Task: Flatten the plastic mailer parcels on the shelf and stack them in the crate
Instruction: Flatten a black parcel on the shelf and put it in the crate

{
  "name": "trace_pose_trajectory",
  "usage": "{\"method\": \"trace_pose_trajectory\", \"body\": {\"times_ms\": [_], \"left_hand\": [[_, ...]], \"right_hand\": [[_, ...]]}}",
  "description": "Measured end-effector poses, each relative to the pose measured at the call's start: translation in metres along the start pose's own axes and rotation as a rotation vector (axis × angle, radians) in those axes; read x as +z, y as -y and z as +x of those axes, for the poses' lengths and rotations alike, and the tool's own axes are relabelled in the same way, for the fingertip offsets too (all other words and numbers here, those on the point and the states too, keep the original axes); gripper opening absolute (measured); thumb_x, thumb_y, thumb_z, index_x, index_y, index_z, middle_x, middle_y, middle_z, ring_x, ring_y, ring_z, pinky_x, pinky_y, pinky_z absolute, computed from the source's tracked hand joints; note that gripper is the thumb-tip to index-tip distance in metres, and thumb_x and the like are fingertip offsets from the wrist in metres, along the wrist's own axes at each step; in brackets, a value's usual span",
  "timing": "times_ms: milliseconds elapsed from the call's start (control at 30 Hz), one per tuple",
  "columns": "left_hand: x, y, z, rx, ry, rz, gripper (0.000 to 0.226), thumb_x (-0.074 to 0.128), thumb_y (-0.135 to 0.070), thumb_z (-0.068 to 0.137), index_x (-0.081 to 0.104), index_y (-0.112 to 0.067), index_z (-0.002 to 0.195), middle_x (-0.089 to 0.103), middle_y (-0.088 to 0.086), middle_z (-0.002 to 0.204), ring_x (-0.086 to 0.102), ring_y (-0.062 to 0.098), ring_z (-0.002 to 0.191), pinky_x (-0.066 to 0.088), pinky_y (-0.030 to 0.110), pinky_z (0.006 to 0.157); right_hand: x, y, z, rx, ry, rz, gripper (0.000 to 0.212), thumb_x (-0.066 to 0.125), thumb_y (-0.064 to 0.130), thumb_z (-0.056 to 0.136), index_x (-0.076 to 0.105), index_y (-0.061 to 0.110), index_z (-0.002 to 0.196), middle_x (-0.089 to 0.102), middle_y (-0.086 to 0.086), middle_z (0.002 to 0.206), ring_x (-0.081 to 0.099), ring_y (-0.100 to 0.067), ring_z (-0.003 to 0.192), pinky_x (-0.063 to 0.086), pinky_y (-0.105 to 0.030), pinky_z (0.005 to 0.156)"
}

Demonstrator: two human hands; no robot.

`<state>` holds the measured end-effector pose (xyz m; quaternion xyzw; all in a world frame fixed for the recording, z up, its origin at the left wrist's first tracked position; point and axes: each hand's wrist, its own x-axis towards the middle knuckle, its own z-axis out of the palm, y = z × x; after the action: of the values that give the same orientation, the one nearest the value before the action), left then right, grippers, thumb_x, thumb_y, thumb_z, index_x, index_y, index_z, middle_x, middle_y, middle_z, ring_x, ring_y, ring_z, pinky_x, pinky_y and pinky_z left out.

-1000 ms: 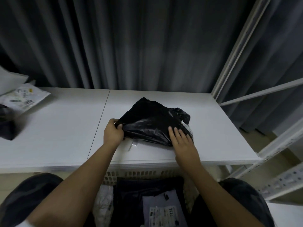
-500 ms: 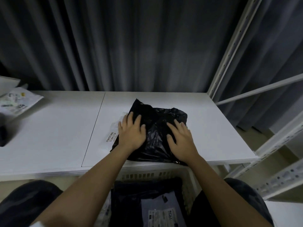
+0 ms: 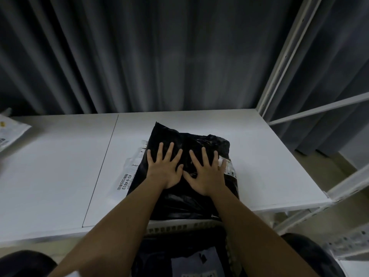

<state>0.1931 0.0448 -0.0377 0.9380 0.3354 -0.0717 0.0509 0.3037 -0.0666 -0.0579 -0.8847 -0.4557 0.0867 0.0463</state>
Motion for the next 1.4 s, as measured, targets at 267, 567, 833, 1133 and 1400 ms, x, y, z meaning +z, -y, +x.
{"method": "trace_pose_trajectory", "body": {"times_ms": [267, 567, 833, 1133, 1400], "left_hand": [[0.028, 0.008, 0.0, -0.067, 0.049, -0.066, 0.059, 0.012, -0.055, 0.098, -0.018, -0.041, 0.147, -0.03, -0.004, 0.155, -0.032, 0.03, 0.14, -0.016, 0.064, 0.107], [0.042, 0.006, 0.001, -0.089, 0.049, -0.081, 0.059, 0.01, -0.056, 0.098, -0.018, -0.042, 0.147, -0.031, -0.004, 0.154, -0.031, 0.031, 0.14, -0.019, 0.063, 0.105], [0.046, 0.006, 0.002, -0.102, 0.055, -0.071, 0.058, 0.01, -0.055, 0.098, -0.017, -0.042, 0.148, -0.027, -0.003, 0.156, -0.03, 0.032, 0.141, -0.02, 0.063, 0.105], [0.048, 0.007, 0.003, -0.099, 0.081, -0.071, 0.057, 0.01, -0.056, 0.098, -0.014, -0.042, 0.148, -0.025, -0.003, 0.157, -0.032, 0.03, 0.14, -0.02, 0.064, 0.104], [0.019, 0.004, -0.011, -0.064, 0.101, -0.04, 0.06, 0.012, -0.056, 0.099, -0.01, -0.036, 0.151, -0.027, 0.001, 0.156, -0.03, 0.028, 0.141, -0.02, 0.057, 0.109]], "right_hand": [[0.014, -0.005, 0.006, -0.004, 0.016, -0.026, 0.082, 0.014, 0.086, 0.078, -0.015, 0.05, 0.145, -0.03, 0.003, 0.155, -0.03, -0.037, 0.14, -0.014, -0.065, 0.109], [0.02, -0.006, 0.007, 0.011, 0.101, -0.018, 0.082, 0.013, 0.086, 0.077, -0.015, 0.05, 0.145, -0.03, 0.003, 0.155, -0.03, -0.037, 0.139, -0.013, -0.067, 0.108], [0.027, -0.007, 0.008, 0.025, 0.133, -0.013, 0.081, 0.011, 0.087, 0.076, -0.013, 0.051, 0.145, -0.029, 0.004, 0.155, -0.03, -0.037, 0.14, -0.016, -0.066, 0.107], [0.03, -0.007, 0.011, 0.042, 0.165, -0.018, 0.082, 0.009, 0.088, 0.075, -0.011, 0.052, 0.145, -0.028, 0.004, 0.156, -0.032, -0.036, 0.139, -0.019, -0.066, 0.105], [0.014, -0.005, 0.007, 0.192, 0.256, 0.066, 0.082, 0.009, 0.087, 0.077, -0.01, 0.049, 0.147, -0.028, 0.002, 0.156, -0.028, -0.038, 0.14, -0.017, -0.066, 0.105]]}}
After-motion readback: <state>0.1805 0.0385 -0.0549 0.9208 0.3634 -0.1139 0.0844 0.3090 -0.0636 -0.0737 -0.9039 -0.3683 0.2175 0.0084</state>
